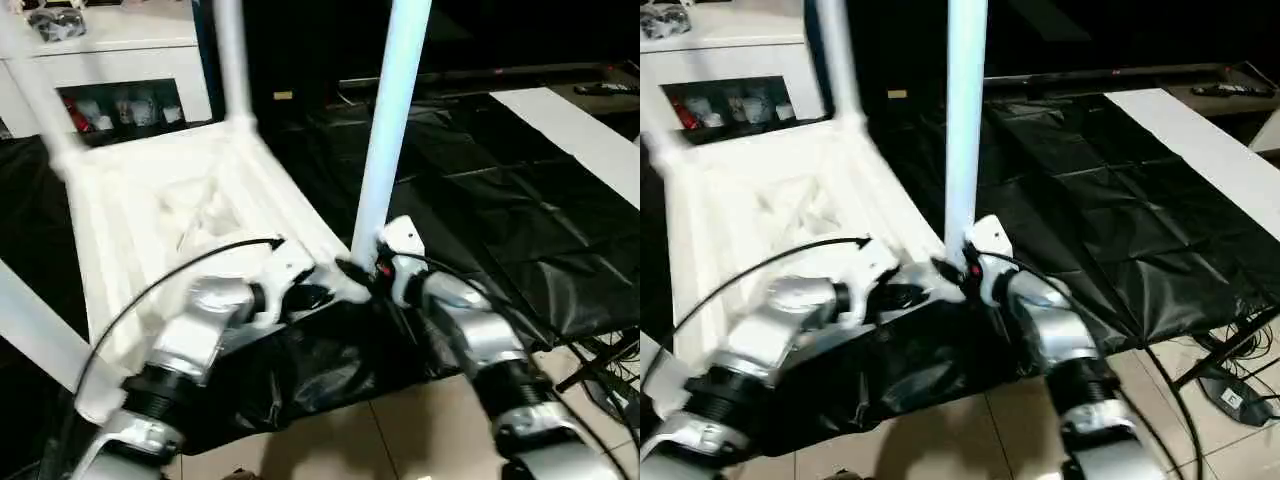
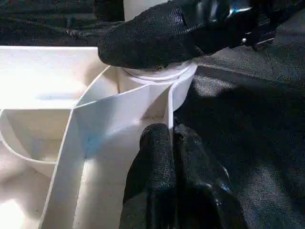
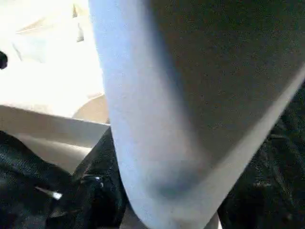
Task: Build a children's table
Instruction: Rotate leg to tighten
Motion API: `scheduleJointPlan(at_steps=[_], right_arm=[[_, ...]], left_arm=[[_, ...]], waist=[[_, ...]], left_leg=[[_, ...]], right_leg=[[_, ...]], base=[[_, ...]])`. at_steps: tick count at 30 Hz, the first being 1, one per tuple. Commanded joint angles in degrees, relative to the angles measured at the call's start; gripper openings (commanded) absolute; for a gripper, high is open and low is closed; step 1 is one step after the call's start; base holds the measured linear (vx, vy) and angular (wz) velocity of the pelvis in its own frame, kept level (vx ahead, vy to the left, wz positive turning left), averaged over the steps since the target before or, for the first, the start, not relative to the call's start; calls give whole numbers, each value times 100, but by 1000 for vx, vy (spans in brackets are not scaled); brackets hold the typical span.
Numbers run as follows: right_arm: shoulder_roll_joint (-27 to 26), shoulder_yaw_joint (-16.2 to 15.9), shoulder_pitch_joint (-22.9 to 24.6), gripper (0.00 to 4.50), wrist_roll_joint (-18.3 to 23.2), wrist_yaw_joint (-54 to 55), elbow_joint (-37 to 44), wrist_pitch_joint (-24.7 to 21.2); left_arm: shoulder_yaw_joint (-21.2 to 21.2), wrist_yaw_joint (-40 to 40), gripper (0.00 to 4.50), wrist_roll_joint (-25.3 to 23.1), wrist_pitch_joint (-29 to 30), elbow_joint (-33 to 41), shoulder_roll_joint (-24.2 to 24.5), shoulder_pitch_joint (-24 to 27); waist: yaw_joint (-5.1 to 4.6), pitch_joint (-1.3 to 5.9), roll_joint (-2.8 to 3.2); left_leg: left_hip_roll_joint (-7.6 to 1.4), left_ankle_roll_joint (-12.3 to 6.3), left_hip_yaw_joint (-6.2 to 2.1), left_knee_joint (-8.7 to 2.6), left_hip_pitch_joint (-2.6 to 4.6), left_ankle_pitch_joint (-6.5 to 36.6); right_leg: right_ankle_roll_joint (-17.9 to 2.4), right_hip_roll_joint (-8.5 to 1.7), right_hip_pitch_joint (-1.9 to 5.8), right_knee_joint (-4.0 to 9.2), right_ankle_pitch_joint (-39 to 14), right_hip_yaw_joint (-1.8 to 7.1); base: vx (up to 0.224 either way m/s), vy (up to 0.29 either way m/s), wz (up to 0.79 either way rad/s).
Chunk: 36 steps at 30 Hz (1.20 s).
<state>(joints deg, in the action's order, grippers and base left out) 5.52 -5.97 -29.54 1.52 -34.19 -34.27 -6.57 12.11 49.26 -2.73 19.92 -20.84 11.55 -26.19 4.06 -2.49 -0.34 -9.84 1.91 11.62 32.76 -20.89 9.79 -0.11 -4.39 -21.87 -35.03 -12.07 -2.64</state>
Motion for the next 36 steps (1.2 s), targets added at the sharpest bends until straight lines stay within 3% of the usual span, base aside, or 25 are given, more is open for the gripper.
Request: scheduleJointPlan(at_steps=[1, 6, 8, 14, 17, 20, 27, 36], right_arm=[[-346, -476, 190, 254, -10, -391, -292, -217], [-195, -405, 117, 311, 51, -576, -292, -111], [-55, -422, 116, 311, 130, -928, -204, -22], [532, -742, 271, 311, 333, -2417, 233, 187], [817, -928, 366, 311, 417, -3094, 437, 154], [1010, -1048, 436, 311, 488, -3586, 610, 82], [1271, -1270, 554, 280, 611, -4294, 915, -142], [1210, -1303, 566, 212, 631, -4382, 930, -274]], left_arm=[[2, -250, 0, 240, -180, 163, -354, -125], [-39, -64, 0, 271, -223, 119, -211, -175], [-26, 147, 0, 317, -260, 104, -80, -190], [37, 1025, 0, 496, -452, -59, 345, -233], [94, 1474, 0, 577, -516, -108, 529, -233], [132, 1827, 0, 661, -532, -115, 675, -237], [212, 2267, 0, 682, -656, -370, 864, -378], [209, 2347, 0, 662, -750, -557, 912, -478]], waist=[[15, 264, -33], [14, 257, -12], [19, 266, -2], [77, 296, -34], [133, 316, -25], [155, 323, -15], [211, 283, -19], [259, 311, 41]], left_leg=[[-360, -1, -209, -417, 76, 1667], [-369, 26, -217, -428, 86, 1803], [-367, 25, -221, -427, 81, 1811], [-360, -252, -185, -371, 56, 1325], [-373, -383, -163, -340, 55, 1000], [-389, -445, -156, -330, 57, 926], [-404, -213, -168, -380, 94, 1402], [-393, -161, -170, -367, 89, 1272]], right_leg=[[-1041, -447, 121, 520, -1581, 279], [-1021, -451, 106, 539, -1724, 277], [-1020, -456, 118, 533, -1708, 275], [-1209, -438, 169, 456, -902, 268], [-1357, -419, 180, 386, -398, 249], [-1476, -415, 185, 353, -230, 229], [-1373, -445, 158, 439, -1074, 251], [-1465, -439, 174, 396, -559, 241]], base=[[0, 0, 0], [0, 0, 0], [0, 0, 0], [0, 0, 0], [0, 0, 0], [0, 0, 0], [0, 0, 0], [0, 0, 0]])
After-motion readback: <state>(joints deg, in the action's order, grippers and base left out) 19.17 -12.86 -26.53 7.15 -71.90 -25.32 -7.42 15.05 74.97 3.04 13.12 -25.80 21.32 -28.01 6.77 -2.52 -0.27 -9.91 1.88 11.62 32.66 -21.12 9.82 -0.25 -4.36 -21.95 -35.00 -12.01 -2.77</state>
